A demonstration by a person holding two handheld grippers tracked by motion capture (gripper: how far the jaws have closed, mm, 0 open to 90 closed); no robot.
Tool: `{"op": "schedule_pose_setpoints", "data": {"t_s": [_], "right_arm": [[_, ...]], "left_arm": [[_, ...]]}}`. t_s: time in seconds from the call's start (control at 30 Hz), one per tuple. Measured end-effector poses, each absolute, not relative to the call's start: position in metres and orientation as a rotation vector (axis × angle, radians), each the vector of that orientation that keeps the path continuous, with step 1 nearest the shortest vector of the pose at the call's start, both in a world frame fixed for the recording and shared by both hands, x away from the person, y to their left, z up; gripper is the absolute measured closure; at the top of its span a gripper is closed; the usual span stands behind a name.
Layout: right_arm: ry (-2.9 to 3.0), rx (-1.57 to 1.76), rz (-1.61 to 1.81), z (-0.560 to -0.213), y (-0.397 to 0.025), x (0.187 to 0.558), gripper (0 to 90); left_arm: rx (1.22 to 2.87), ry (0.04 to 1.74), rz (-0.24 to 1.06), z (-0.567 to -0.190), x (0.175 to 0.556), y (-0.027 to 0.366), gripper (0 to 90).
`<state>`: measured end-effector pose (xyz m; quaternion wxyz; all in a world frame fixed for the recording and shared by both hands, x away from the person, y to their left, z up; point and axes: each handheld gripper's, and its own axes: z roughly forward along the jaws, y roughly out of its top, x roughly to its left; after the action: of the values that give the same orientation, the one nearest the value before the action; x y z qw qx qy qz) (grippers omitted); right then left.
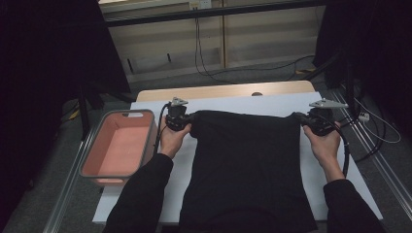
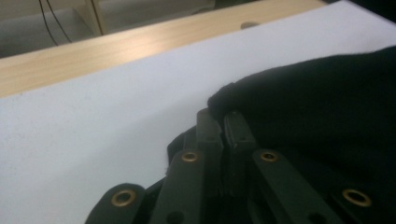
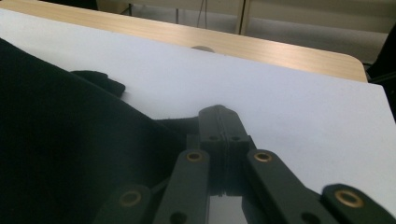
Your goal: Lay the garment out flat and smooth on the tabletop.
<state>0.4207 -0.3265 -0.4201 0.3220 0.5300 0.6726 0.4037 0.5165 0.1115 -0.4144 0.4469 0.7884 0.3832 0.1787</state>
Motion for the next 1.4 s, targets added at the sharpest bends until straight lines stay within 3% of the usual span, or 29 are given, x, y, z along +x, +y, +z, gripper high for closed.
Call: {"op": "schedule_pose_setpoints", "data": {"t_s": [0.23,0.37,0.43,0.67,0.77,1.0,1.4], "right_arm": [[1.739,1.404,0.981,-0.422,-0.338,0.427,90.0],[1.744,1.408,0.972,-0.426,-0.336,0.432,90.0],[1.763,1.412,0.991,-0.428,-0.335,0.433,89.2],[1.787,1.423,1.009,-0.428,-0.331,0.427,60.9],[1.839,1.408,1.016,-0.43,-0.326,0.42,53.7],[1.935,1.352,1.039,-0.429,-0.307,0.401,40.8],[2.122,1.216,1.096,-0.441,-0.268,0.36,41.1]], "left_arm": [[1.999,0.942,0.439,-0.426,0.52,0.104,84.5],[2.014,0.957,0.449,-0.43,0.52,0.103,75.8],[2.016,0.968,0.436,-0.431,0.52,0.105,61.4],[2.044,0.945,0.445,-0.432,0.502,0.111,34.5],[2.055,0.918,0.442,-0.427,0.489,0.113,25.9],[2.104,0.854,0.46,-0.431,0.459,0.121,18.4],[2.209,0.747,0.375,-0.445,0.409,0.121,14.0]]}}
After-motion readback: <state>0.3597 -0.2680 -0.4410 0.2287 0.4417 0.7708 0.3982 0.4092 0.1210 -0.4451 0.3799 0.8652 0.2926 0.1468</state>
